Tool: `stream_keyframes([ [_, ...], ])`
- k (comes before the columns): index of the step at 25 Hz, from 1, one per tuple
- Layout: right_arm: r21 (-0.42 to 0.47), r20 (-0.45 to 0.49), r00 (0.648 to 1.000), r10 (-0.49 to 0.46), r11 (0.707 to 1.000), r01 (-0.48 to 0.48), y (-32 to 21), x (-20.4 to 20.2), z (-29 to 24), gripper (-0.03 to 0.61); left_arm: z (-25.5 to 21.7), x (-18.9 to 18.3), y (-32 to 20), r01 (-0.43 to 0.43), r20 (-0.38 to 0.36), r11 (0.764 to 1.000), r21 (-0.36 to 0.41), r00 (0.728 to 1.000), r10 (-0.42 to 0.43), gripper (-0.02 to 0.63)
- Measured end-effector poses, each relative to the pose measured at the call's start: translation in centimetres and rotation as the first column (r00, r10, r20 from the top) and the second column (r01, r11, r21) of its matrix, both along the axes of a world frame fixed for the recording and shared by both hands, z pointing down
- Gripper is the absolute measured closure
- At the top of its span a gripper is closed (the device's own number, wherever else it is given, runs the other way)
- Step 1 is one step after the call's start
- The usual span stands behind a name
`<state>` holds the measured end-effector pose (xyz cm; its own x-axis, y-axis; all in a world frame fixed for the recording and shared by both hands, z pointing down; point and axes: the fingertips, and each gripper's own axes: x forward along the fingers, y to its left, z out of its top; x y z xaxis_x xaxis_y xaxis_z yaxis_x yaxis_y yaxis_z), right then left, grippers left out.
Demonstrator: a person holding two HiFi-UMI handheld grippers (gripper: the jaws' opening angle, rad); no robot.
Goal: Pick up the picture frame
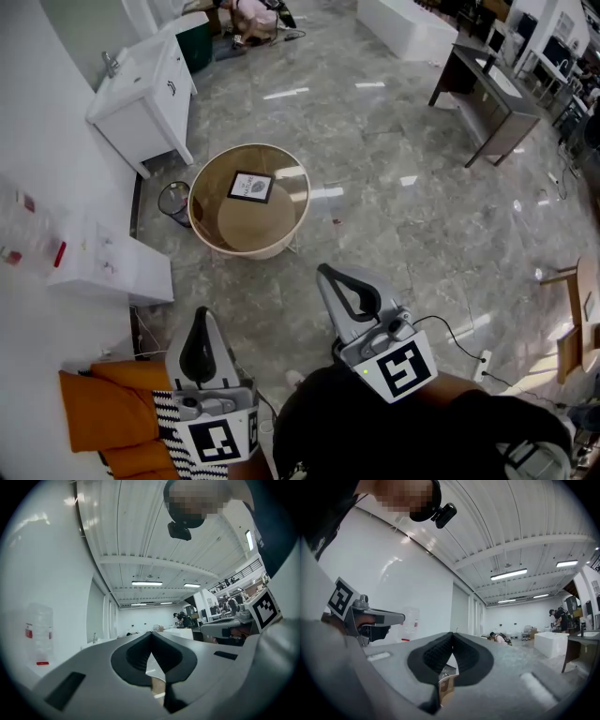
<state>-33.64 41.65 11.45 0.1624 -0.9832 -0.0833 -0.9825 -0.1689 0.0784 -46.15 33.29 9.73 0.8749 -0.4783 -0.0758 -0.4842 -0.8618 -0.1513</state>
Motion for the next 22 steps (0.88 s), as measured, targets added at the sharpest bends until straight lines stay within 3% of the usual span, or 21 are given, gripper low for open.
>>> stream_keyframes([
  [17,0.003,-0.039,0.998,-0.045,0.999,0.045,2.0,12.2,1.0,0.581,1.0,13.1,2.8,0.004,-0.014,1.0,0.025,1.0,-0.004,0.601],
  [22,-0.001,-0.023,0.999,-0.047,0.999,0.047,2.4,14.8,1.7,0.581,2.3,15.5,3.5,0.018,0.034,1.0,0.026,0.999,-0.019,0.601],
])
